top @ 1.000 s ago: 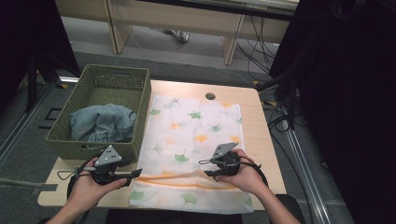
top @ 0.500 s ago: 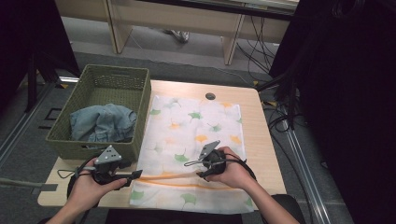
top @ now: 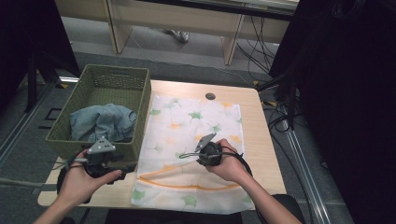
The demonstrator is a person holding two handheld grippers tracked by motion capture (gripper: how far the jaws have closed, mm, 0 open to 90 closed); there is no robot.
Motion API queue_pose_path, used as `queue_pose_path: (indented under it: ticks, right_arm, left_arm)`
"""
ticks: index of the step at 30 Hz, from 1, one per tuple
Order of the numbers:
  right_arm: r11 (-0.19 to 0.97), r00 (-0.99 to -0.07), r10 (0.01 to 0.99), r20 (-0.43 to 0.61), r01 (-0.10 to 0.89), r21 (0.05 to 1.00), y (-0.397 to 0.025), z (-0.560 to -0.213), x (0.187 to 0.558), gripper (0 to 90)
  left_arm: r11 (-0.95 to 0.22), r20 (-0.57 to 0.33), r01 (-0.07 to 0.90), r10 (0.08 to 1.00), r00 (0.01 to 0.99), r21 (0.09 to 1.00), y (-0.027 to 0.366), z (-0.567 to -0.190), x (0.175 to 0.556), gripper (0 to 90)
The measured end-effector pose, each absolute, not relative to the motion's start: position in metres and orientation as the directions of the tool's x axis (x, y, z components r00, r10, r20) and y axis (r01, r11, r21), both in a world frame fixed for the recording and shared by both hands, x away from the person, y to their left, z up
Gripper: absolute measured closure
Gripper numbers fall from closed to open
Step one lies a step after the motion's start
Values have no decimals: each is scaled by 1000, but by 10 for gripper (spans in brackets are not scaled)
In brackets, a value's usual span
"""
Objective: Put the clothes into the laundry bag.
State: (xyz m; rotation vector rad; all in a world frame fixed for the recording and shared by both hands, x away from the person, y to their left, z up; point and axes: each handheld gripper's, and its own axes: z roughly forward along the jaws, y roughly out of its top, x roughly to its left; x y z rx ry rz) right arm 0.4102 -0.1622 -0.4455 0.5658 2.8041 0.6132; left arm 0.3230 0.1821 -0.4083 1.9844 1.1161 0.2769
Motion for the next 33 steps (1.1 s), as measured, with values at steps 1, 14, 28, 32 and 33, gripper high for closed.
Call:
queue_pose_path:
  ticks: [1, 14, 28, 32, 33]
  right_arm:
    - [839, -903, 411, -125, 322, 439, -162, -445, 410, 894]
    - [825, -896, 427, -122, 330, 459, -168, -440, 410, 878]
    - [830, -897, 424, -123, 330, 450, -167, -440, 410, 884]
    - [828, -899, 424, -110, 336, 449, -167, -442, 410, 884]
    - [827, -897, 427, -110, 338, 450, -167, -442, 410, 883]
  left_arm:
    - [-260, -205, 630, 798, 567, 732, 183, -401, 325, 391]
    - [-338, -98, 834, 903, 418, 437, 216, -330, 409, 349]
    - [-295, -58, 927, 947, 316, 234, 234, -344, 489, 288]
    - [-285, -62, 926, 949, 309, 250, 232, -346, 495, 288]
    - [-284, -63, 922, 948, 310, 264, 231, -343, 494, 286]
